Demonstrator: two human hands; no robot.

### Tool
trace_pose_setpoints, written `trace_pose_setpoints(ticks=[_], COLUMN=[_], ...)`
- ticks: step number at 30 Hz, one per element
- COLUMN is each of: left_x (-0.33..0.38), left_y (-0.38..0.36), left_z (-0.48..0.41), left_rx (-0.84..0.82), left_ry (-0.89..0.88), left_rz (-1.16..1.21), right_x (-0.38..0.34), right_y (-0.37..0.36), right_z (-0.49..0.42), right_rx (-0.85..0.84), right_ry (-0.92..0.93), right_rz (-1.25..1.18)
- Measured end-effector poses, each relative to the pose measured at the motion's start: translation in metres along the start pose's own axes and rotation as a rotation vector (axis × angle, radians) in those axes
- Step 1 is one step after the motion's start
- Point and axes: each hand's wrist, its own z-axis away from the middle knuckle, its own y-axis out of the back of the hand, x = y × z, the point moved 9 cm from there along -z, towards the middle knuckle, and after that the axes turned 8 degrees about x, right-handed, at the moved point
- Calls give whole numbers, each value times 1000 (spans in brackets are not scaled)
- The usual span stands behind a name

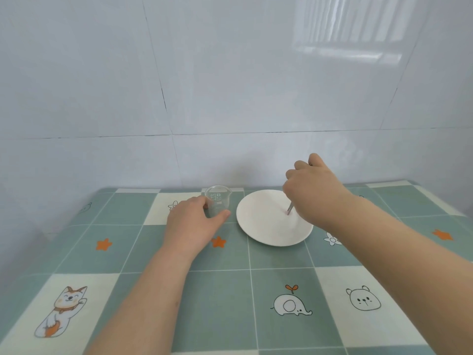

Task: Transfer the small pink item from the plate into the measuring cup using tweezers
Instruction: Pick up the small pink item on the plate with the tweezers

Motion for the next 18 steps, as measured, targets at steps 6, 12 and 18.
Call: trace_pose_setpoints(ticks=[6,12,18], left_x=[0,0,-1], left_y=[-1,-1,-1], left_z=[0,0,0], left_rx=[-1,-3,-7], left_ry=[-3,-4,-1], left_rz=[0,-2,-2], right_x=[3,20,32], right_y=[0,-13,-16], right_z=[0,5,7], right_rx=[19,39,101], right_ry=[-47,-196,-293], right_rz=[21,-94,-152])
